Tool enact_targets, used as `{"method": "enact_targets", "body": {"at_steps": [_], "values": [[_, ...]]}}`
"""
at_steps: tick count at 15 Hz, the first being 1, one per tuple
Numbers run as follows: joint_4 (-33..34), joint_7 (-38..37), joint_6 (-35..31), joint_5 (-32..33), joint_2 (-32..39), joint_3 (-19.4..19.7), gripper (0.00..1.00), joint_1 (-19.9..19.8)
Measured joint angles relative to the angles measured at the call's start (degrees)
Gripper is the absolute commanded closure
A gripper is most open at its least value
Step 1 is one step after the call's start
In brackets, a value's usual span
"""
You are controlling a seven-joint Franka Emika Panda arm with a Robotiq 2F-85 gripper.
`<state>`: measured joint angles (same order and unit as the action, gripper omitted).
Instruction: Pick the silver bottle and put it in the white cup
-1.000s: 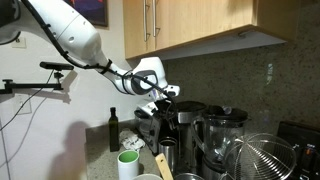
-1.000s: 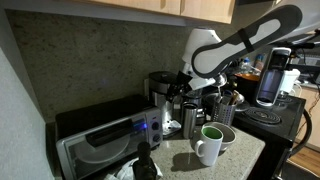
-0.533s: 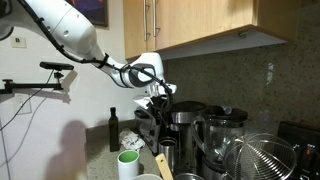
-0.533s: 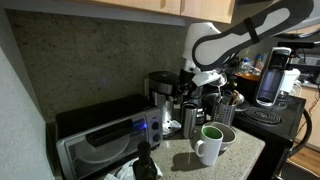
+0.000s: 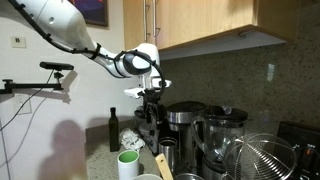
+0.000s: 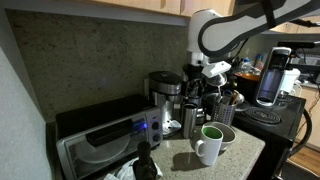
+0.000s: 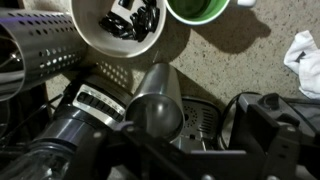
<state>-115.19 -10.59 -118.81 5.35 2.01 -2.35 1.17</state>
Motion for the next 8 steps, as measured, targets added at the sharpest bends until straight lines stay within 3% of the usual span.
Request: {"method": "enact_targets", "body": {"at_steps": [4,8], "values": [[-0.3,0.0,8.0,1.3,-0.9,0.4,0.0,-0.1],[-1.9,-1.7,9.8,5.5,-1.7,1.7,0.0,-0.7]]}}
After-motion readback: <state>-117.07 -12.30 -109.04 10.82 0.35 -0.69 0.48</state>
